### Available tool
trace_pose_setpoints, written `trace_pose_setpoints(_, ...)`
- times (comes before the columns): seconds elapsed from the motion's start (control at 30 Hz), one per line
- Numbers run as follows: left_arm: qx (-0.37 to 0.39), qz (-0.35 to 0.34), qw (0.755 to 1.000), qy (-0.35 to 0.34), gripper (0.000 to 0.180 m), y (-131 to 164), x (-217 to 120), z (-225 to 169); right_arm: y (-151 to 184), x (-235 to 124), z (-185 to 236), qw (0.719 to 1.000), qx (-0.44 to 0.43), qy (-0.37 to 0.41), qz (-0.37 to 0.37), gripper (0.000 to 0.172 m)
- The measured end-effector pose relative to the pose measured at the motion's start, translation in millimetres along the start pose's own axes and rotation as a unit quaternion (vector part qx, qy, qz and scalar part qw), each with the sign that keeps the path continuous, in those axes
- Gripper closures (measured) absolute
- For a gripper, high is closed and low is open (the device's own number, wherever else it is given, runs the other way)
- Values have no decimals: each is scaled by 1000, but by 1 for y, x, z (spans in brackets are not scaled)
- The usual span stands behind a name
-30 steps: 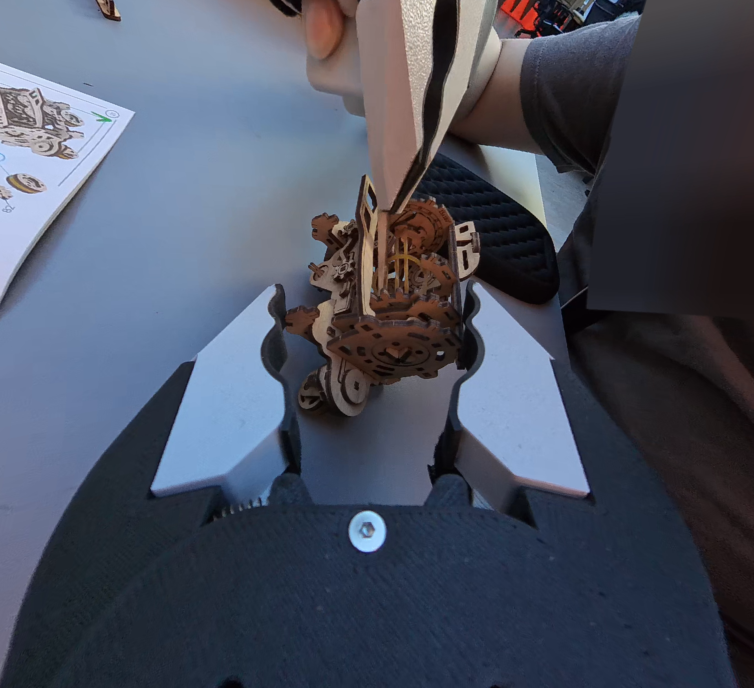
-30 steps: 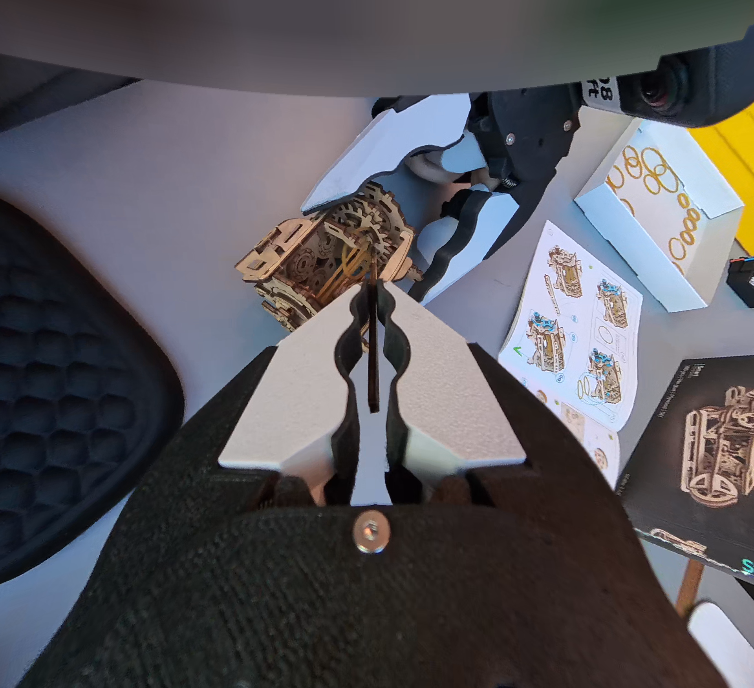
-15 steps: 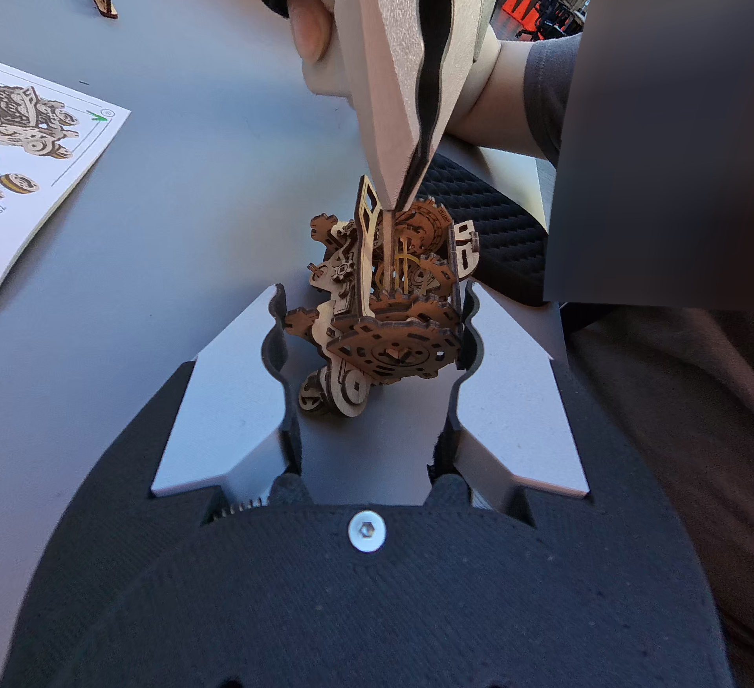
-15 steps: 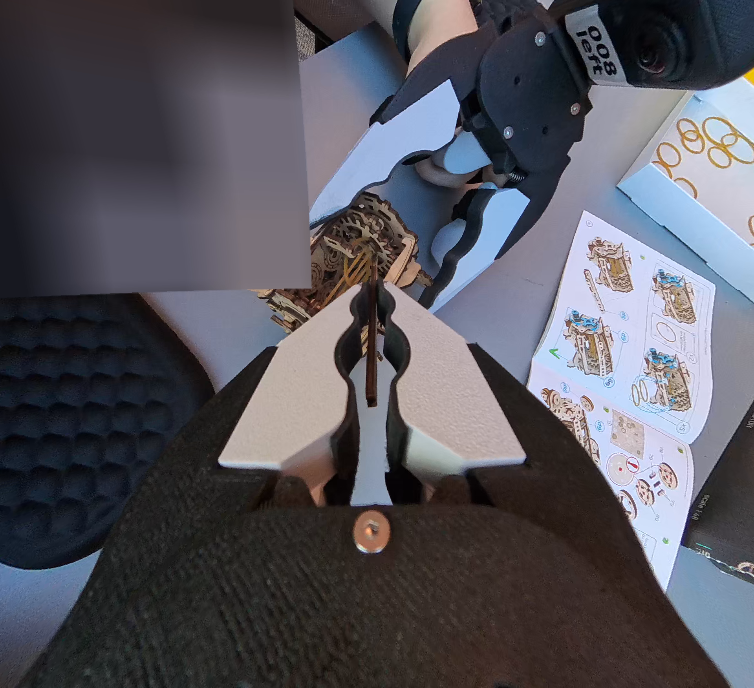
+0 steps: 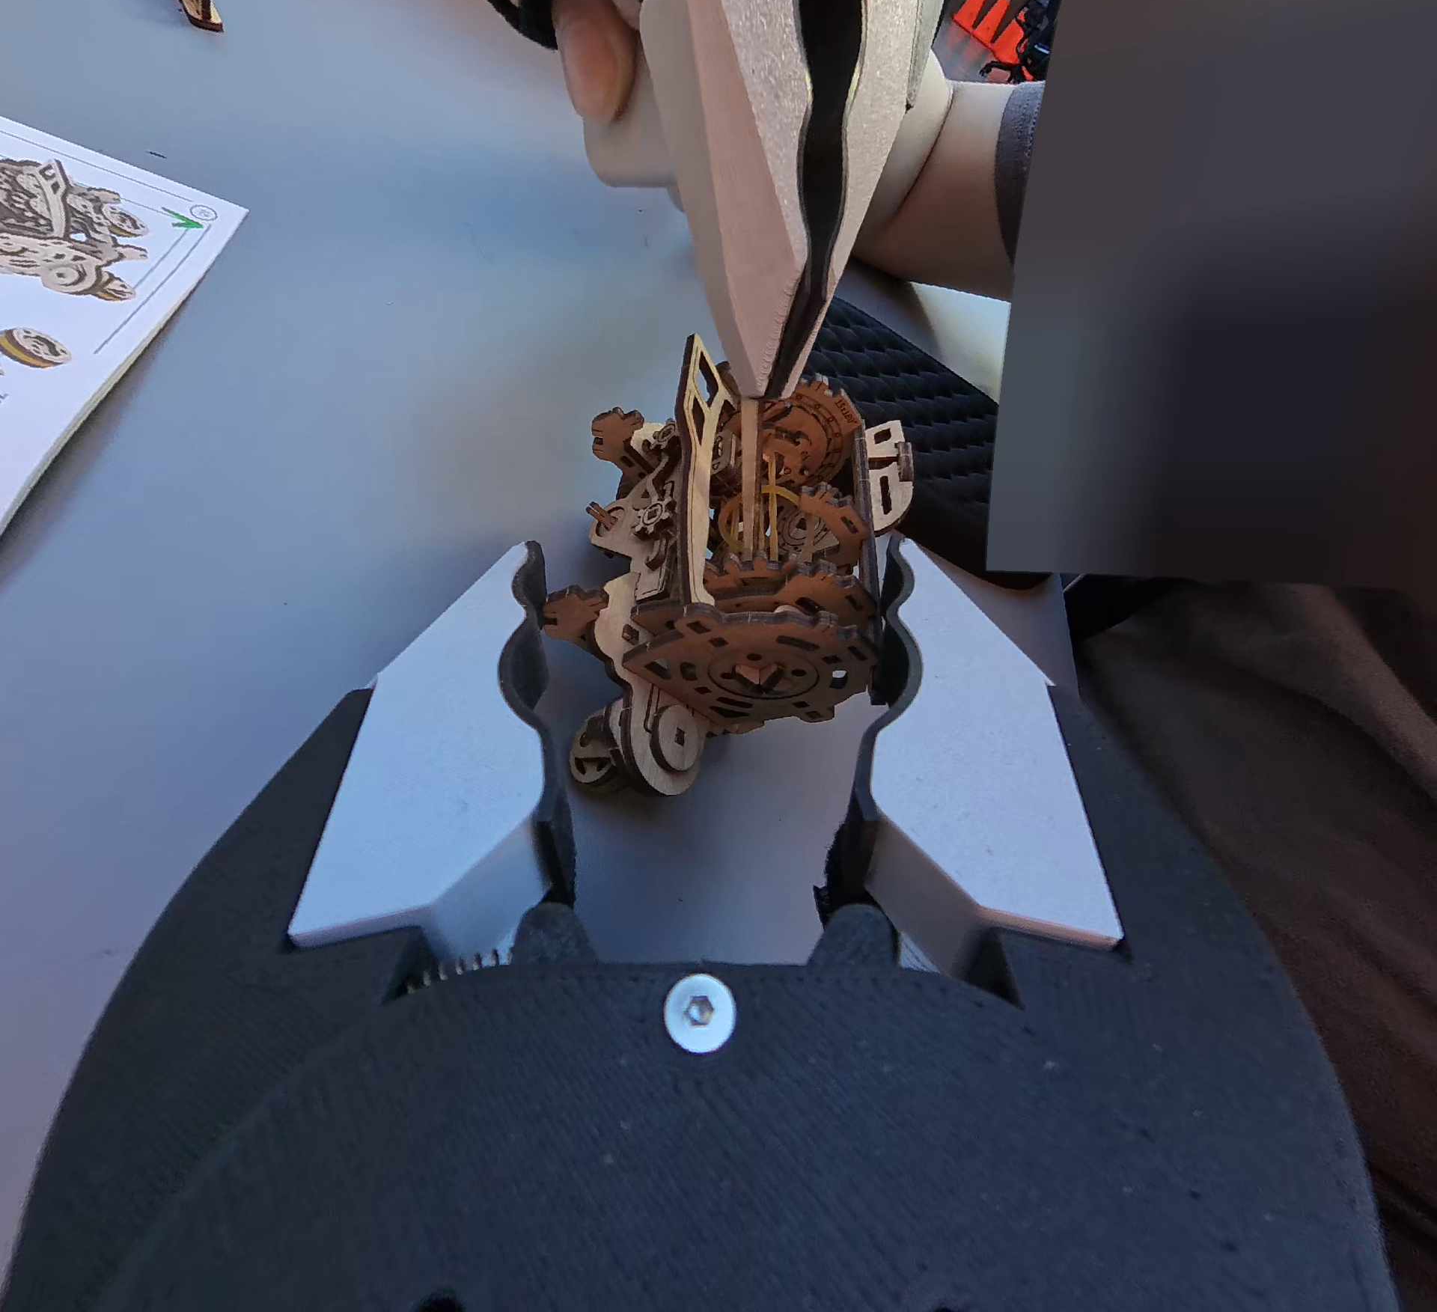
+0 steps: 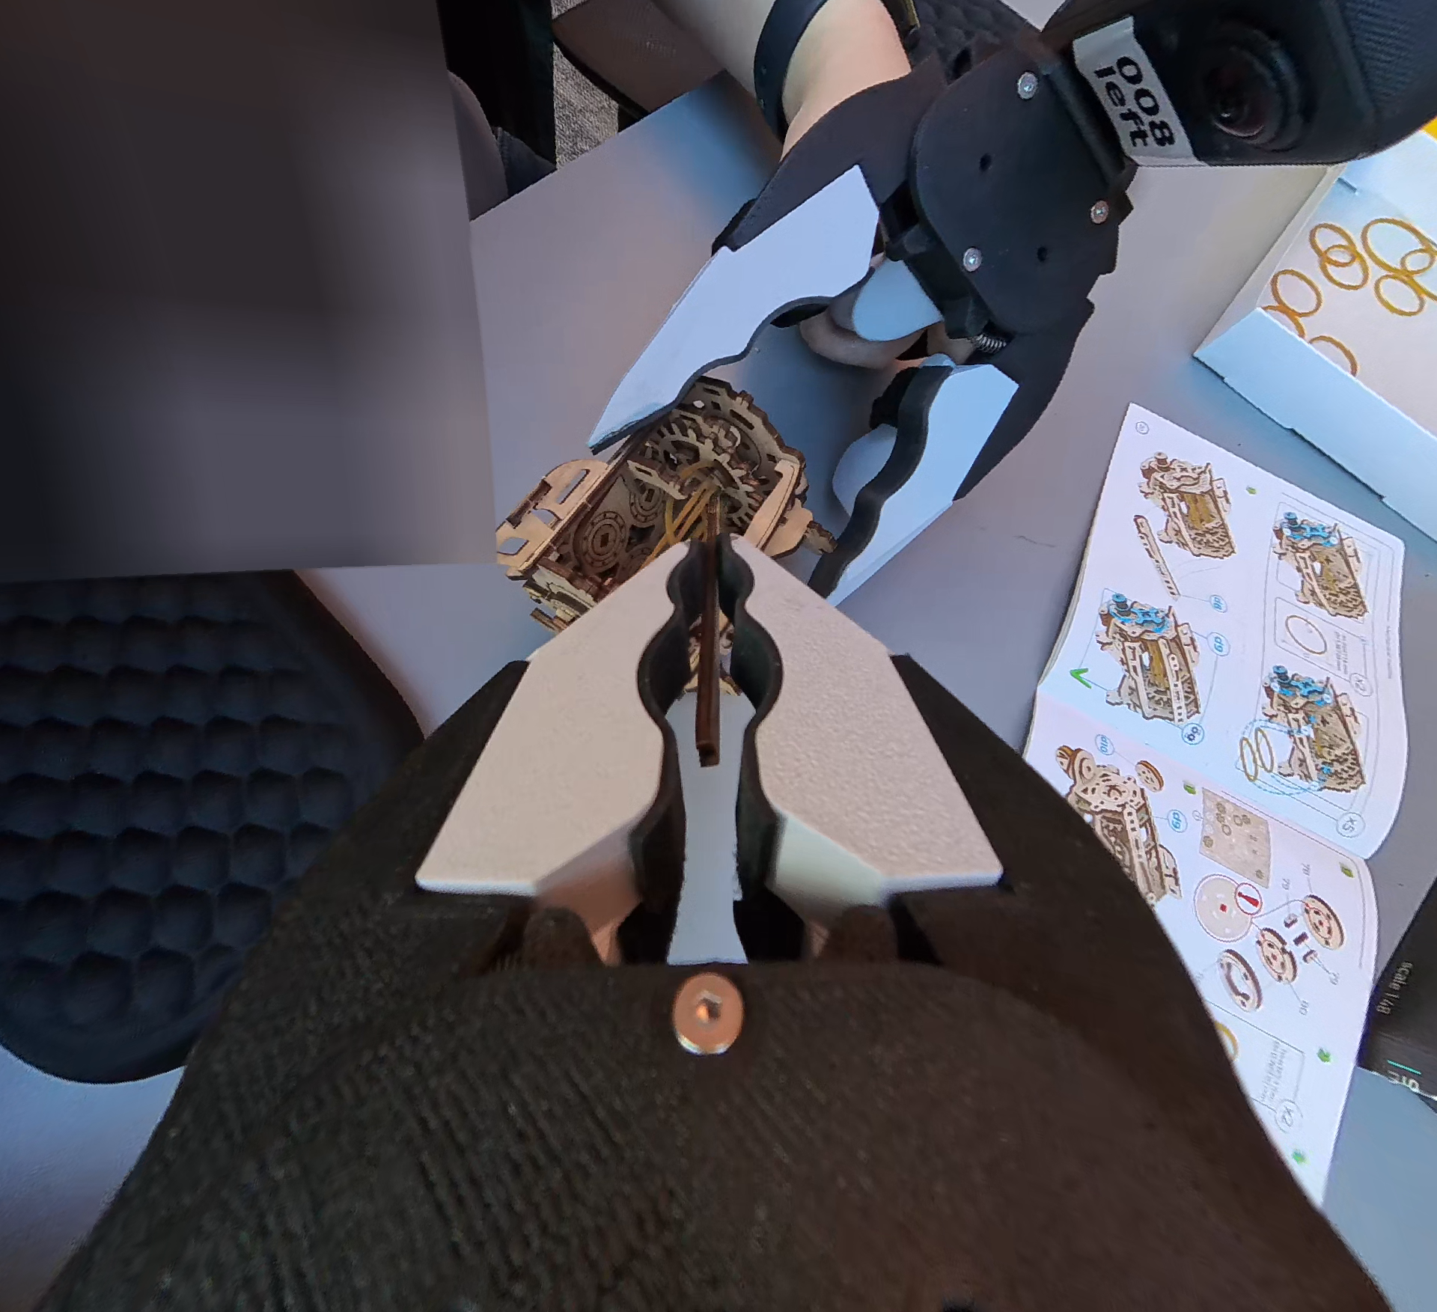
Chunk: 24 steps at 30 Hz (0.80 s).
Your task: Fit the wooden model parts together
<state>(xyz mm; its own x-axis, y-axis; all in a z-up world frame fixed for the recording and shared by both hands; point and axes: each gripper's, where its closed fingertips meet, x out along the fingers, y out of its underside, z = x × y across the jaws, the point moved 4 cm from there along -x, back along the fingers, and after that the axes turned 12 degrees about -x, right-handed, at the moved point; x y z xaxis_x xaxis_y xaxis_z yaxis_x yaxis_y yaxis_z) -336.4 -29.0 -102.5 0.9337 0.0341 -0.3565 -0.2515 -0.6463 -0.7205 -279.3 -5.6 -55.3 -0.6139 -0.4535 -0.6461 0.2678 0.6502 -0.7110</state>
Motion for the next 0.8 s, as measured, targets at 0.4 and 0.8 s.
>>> trace_pose_setpoints(0.4,-2,-3,1000,-1,96,0,0,1,2,-1,-1,1000,6,2,0,171)
trace_pose_setpoints(0.8,-7,-4,1000,0,96,-1,-1,1,-4,-14,-4,999,-10,33,-14,171)
